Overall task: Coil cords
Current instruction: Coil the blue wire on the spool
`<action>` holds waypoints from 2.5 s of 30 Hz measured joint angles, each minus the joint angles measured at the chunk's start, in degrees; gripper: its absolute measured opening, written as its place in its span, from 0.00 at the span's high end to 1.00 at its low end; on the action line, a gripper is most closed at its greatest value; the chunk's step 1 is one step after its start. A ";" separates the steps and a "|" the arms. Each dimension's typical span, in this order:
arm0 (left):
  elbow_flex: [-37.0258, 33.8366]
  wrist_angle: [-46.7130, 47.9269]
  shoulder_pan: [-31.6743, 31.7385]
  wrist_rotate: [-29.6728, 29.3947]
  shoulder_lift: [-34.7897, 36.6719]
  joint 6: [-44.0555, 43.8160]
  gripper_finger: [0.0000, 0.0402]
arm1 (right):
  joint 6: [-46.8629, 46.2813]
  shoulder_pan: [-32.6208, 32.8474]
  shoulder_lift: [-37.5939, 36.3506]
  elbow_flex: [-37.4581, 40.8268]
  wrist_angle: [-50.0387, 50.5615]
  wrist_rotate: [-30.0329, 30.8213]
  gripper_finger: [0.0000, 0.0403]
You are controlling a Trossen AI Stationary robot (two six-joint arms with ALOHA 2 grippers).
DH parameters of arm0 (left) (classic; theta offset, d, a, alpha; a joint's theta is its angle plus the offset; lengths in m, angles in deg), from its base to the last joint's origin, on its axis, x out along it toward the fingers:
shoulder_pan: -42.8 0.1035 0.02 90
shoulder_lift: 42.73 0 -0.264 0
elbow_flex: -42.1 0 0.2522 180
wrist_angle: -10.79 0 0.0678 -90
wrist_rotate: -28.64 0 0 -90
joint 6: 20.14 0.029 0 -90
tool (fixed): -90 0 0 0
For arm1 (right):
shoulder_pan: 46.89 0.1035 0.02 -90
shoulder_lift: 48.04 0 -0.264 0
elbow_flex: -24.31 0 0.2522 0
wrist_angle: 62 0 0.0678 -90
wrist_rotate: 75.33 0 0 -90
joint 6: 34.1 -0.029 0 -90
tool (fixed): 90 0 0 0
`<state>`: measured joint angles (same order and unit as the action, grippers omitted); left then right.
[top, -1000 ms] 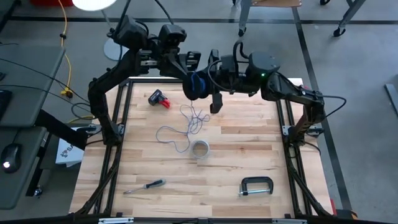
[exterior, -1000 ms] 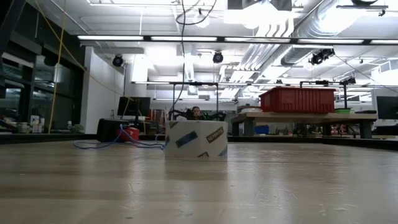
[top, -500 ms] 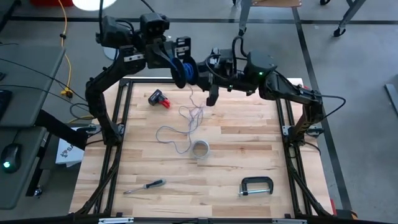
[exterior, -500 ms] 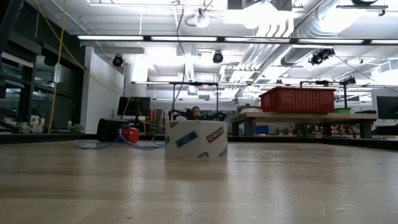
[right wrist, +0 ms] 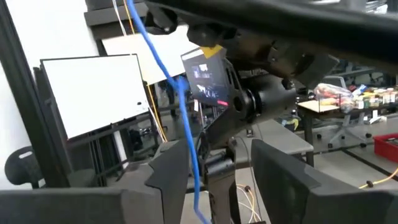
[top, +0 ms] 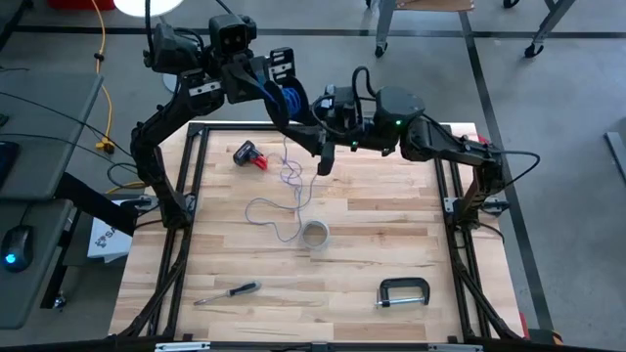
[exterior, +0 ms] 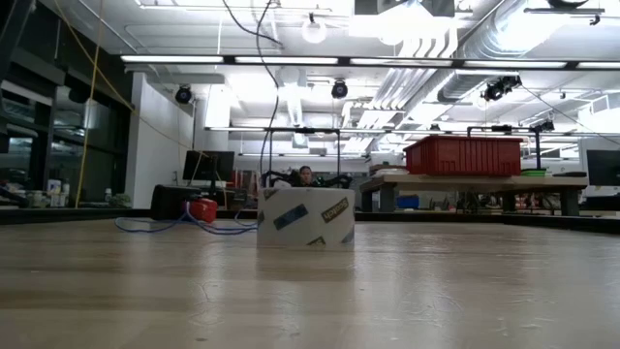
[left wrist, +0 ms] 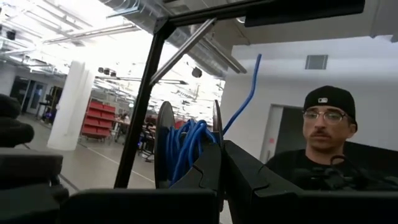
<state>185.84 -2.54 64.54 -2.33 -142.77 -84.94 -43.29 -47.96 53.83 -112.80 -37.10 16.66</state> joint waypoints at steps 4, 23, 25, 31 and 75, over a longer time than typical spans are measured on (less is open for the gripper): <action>0.00 -0.15 -0.02 -0.21 0.00 0.55 1.00 | -0.02 -0.02 0.42 0.00 -0.15 0.02 0.59; 0.00 -0.15 3.76 -0.14 2.33 1.96 1.00 | 0.61 0.83 0.47 0.00 0.83 -0.03 0.75; 0.00 -0.17 3.76 -0.08 2.36 2.05 1.00 | 0.29 0.69 0.47 0.00 0.81 0.03 0.77; 0.00 0.33 3.76 -0.13 2.27 3.54 1.00 | -0.90 0.68 0.47 0.00 -0.53 2.36 0.78; 0.00 0.50 3.75 -2.87 2.18 7.54 1.00 | 1.84 0.75 0.45 0.00 -1.60 0.55 0.92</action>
<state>185.84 -2.04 68.29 -5.20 -140.59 -77.39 -41.46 -47.21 54.28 -112.80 -38.70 17.20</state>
